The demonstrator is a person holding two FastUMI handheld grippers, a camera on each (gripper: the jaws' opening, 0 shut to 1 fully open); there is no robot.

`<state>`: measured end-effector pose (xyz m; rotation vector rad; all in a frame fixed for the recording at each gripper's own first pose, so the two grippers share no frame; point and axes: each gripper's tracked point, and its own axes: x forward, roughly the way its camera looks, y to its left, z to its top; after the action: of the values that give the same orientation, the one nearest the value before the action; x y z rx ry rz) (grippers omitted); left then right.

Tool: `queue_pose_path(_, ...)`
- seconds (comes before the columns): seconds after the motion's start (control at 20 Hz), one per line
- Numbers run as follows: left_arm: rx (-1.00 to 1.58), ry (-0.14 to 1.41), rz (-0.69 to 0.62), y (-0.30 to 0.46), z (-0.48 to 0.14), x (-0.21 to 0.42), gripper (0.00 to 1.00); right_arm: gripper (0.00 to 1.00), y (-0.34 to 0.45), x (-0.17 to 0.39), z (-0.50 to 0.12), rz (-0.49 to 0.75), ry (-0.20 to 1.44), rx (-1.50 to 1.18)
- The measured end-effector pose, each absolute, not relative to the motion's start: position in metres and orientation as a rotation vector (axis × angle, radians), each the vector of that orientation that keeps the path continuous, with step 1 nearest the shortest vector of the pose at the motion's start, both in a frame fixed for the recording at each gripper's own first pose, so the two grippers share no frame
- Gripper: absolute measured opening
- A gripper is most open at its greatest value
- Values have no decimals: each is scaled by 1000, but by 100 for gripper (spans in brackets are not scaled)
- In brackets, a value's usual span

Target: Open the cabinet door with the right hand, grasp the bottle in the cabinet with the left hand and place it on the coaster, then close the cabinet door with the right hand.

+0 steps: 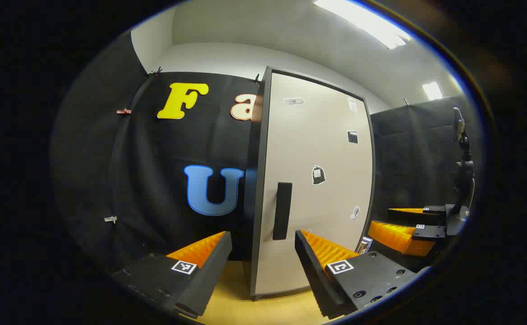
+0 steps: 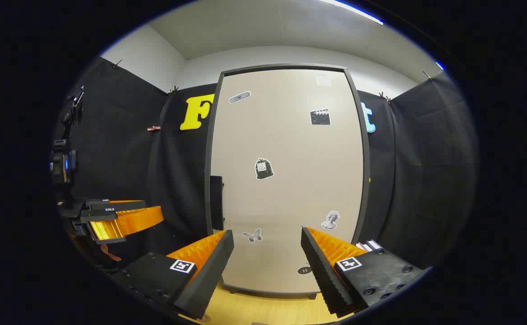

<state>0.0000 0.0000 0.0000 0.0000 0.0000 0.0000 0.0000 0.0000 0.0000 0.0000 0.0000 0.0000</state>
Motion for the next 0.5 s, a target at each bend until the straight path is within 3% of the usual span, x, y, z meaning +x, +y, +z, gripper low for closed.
queue_pose_path(0.15, 15, 2, 17, 2, -1, 2, 95, 98, -1, 1, 1, 2, -2, 1)
queue_pose_path(0.5, 20, 15, 17, -4, -7, 1, 95, 98, -2, -1, 2, 13, -3, -10)
